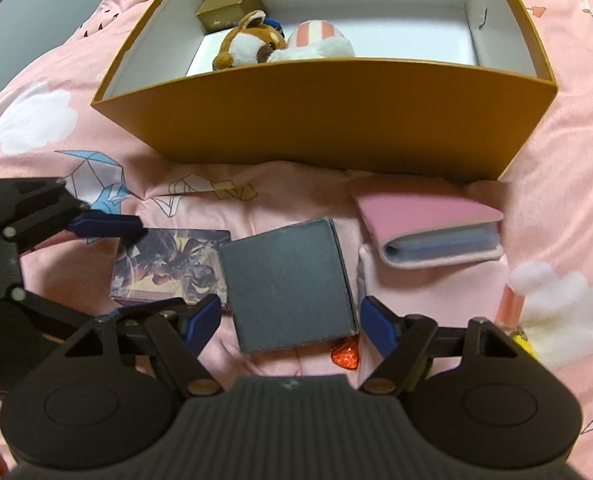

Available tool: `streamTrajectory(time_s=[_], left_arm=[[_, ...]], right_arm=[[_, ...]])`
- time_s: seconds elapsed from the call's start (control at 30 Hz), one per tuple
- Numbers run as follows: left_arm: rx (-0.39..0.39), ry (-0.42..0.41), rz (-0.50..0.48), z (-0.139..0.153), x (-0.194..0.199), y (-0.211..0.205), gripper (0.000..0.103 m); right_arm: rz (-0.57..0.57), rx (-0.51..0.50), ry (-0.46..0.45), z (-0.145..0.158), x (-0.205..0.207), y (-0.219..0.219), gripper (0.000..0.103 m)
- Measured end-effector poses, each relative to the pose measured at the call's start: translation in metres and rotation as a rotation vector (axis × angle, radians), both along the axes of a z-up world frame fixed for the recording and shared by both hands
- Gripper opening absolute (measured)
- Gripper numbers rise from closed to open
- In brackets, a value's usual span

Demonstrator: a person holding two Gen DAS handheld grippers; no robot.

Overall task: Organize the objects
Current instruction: 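Carry the grey box and card deck up toward the orange box with both tools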

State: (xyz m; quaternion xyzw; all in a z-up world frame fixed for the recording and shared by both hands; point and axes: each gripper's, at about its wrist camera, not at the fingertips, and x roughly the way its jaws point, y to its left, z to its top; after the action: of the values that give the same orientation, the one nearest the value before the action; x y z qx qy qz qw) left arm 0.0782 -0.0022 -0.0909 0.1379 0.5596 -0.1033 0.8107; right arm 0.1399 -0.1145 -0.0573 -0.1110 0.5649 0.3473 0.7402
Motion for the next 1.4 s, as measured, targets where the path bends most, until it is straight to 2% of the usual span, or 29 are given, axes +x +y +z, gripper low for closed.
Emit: streamTrajectory(time_s=[0.13,0.2,0.33,0.43,0.6,0.67,0.73,0.77,0.8,0.93,1.1,1.23,1.3,1.37,1.4], left_arm=[[-0.027,0.005,-0.001,-0.009,0.002,0.007,0.081],[-0.081,0.003,0.016,-0.012,0.005,0.015,0.082],[-0.122,0.016,0.041,-0.014,0.009,0.022,0.082],[-0.15,0.038,0.075,-0.014,0.01,0.026,0.078],[-0.206,0.07,0.203,-0.004,0.007,0.038,0.067],[-0.175,0.081,0.19,-0.003,0.005,0.036,0.068],[-0.147,0.092,0.16,-0.005,0.005,0.038,0.076],[-0.138,0.099,0.156,-0.007,0.007,0.04,0.085],[-0.149,0.111,0.158,-0.008,0.01,0.043,0.086],[-0.189,0.161,0.11,-0.01,0.024,0.05,0.088],[-0.224,0.208,0.058,-0.025,0.035,0.046,0.087],[-0.195,0.175,0.106,-0.025,0.028,0.038,0.085],[-0.184,0.156,0.171,-0.022,0.022,0.038,0.084],[-0.192,0.14,0.24,-0.016,0.015,0.039,0.082],[-0.198,0.131,0.272,-0.014,0.012,0.042,0.08]], right_arm=[[0.004,0.006,0.011,-0.001,0.002,0.001,0.078],[0.004,0.012,0.017,0.0,0.004,0.0,0.077],[-0.003,0.02,0.033,-0.002,0.01,-0.001,0.07],[-0.008,0.031,0.067,-0.008,0.014,-0.003,0.07],[-0.008,0.054,0.089,-0.018,0.018,-0.006,0.073],[-0.005,0.063,0.098,-0.021,0.019,-0.006,0.077],[0.015,0.056,0.092,-0.023,0.017,-0.003,0.08],[0.032,0.047,0.083,-0.022,0.016,0.001,0.081],[0.054,0.034,0.069,-0.022,0.014,0.004,0.082],[0.144,-0.023,0.013,-0.023,0.005,0.015,0.083],[0.172,-0.024,0.016,-0.025,0.007,0.013,0.083],[0.176,-0.019,0.015,-0.029,0.008,0.013,0.083],[0.189,-0.009,0.007,-0.029,0.007,0.011,0.082],[0.189,-0.009,-0.003,-0.029,0.006,0.01,0.075],[0.193,-0.016,-0.008,-0.03,0.005,0.01,0.075]])
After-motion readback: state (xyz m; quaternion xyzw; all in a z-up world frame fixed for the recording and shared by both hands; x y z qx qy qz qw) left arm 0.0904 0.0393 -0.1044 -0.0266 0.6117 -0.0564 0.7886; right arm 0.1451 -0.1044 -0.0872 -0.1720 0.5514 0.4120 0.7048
